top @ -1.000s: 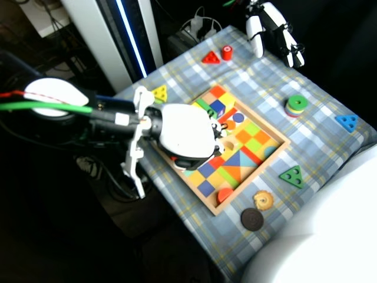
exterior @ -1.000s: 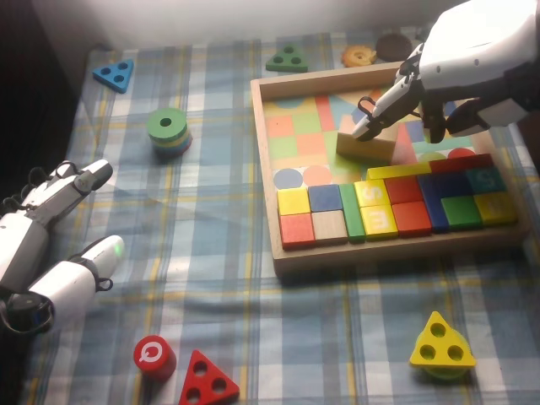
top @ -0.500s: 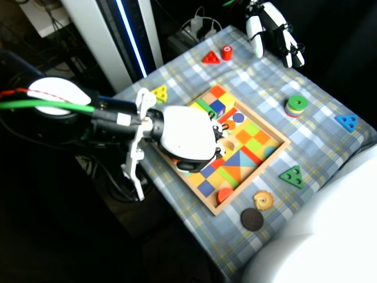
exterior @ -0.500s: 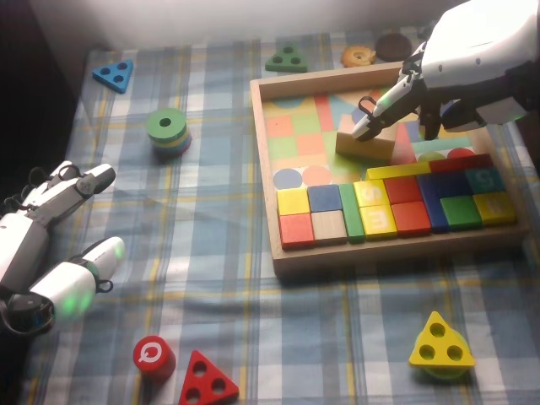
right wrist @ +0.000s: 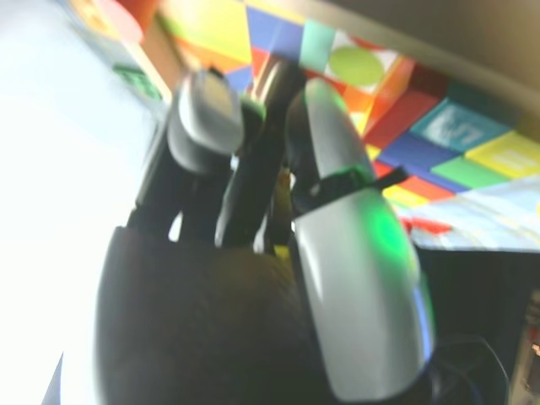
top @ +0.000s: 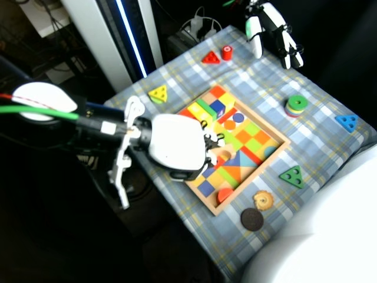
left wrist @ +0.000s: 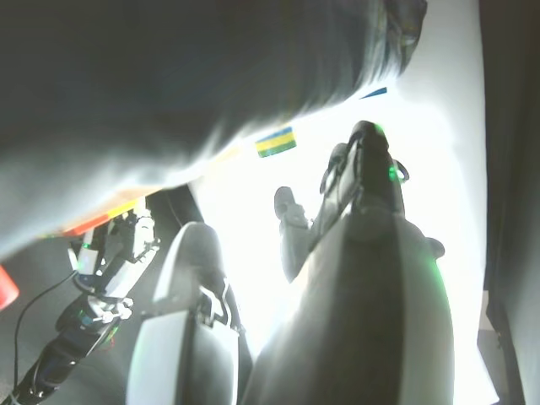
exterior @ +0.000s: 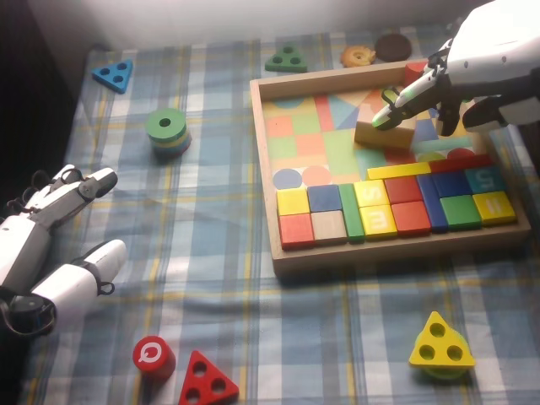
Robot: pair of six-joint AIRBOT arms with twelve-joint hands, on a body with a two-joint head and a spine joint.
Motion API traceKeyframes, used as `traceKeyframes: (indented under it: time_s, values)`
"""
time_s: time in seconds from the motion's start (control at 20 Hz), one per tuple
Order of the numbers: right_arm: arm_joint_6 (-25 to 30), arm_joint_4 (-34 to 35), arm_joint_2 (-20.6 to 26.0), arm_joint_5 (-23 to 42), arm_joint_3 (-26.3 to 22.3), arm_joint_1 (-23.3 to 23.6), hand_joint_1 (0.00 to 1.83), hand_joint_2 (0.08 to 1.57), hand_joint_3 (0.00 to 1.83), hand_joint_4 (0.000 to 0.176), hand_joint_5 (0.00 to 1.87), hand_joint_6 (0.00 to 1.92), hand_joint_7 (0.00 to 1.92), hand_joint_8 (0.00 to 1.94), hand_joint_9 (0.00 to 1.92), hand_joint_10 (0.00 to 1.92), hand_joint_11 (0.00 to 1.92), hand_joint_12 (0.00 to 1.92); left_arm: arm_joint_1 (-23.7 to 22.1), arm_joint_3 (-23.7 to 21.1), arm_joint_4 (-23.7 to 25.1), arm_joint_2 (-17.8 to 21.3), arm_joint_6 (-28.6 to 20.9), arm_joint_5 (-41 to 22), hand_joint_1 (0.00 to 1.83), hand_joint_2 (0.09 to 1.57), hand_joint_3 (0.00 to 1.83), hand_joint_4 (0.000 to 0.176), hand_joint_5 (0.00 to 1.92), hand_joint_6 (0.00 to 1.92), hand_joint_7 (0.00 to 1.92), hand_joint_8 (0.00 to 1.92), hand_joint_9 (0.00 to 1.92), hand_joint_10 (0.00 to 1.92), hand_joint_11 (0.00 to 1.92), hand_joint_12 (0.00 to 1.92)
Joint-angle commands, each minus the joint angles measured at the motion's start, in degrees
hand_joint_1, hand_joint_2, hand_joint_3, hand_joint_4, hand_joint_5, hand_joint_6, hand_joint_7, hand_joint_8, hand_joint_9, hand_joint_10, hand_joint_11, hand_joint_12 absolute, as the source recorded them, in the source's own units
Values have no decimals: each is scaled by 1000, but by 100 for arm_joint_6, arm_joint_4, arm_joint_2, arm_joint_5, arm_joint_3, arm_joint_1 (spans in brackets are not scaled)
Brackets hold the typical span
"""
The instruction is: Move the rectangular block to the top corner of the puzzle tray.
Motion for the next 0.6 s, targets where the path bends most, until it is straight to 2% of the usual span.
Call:
traceKeyframes:
  time_s: [0.0, 0.05, 0.1, 0.2, 0.25, 0.35, 0.4, 0.45, 0.5, 0.55]
  values:
    - [-43, 54, 25, -150, -5, -22, 1405, 1257, 4, 80, 437, 2, 1124, 1941, 1375, 1921, 1439, 1921, -11, 12, 224, 38, -37, -648, 796, 1348, 1, 69, 406, 2, 44, 2, 62, 6, 0, 0]
    - [-43, 54, 42, -169, -4, -23, 1405, 1257, 4, 80, 437, 2, 1124, 1941, 1375, 1921, 1439, 1921, -11, 12, 224, 38, -37, -647, 796, 1348, 1, 69, 406, 2, 44, 2, 62, 6, 0, 0]
    - [-43, 54, 67, -197, -3, -23, 1405, 1256, 2, 62, 427, 1, 1104, 1941, 1383, 1921, 1456, 1921, -11, 11, 224, 38, -37, -641, 816, 1340, 0, 66, 411, 2, 45, 0, 68, 6, 0, 0]
    - [-43, 53, 103, -241, -2, -23, 1406, 1256, 2, 57, 426, 0, 1096, 1941, 1378, 1921, 1455, 1921, -11, 9, 224, 37, -37, -628, 818, 1340, 0, 65, 410, 1, 43, 0, 67, 5, 0, 0]
    - [-43, 54, 124, -254, -3, -23, 1429, 1252, 0, 26, 429, 1, 1190, 1941, 1421, 1921, 1490, 1921, -11, 4, 224, 35, -37, -627, 793, 1344, 0, 72, 408, 0, 44, 0, 70, 6, 0, 0]
    - [-43, 54, 149, -304, -4, -23, 1423, 1257, 2, 26, 422, 0, 1242, 1941, 1436, 1921, 1505, 1921, -10, 0, 220, 35, -37, -621, 799, 1341, 0, 70, 419, 4, 53, 3, 70, 4, 0, 0]
    - [-43, 54, 163, -331, -1, -23, 1408, 1260, 3, 34, 413, 1, 1227, 1941, 1426, 1921, 1490, 1921, -10, 0, 220, 35, -37, -618, 799, 1341, 0, 56, 423, 5, 55, 4, 74, 5, 0, 0]
    - [-43, 54, 177, -370, 14, -23, 1451, 1257, 0, 11, 407, 1, 1214, 1941, 1422, 1921, 1491, 1921, -10, 0, 220, 35, -37, -616, 776, 1345, 1, 68, 417, 1, 44, 2, 65, 1, 0, 0]
    - [-43, 54, 179, -398, 49, -23, 1448, 1259, 1, 15, 407, 1, 1218, 1941, 1450, 1921, 1524, 1921, -10, -2, 220, 35, -37, -616, 772, 1350, 3, 79, 407, 0, 41, 1, 53, 0, 0, 0]
    - [-43, 54, 179, -412, 70, -23, 1448, 1259, 1, 15, 407, 1, 1218, 1941, 1450, 1921, 1524, 1921, -10, -2, 220, 35, -37, -616, 772, 1350, 3, 79, 407, 0, 41, 1, 53, 0, 0, 0]
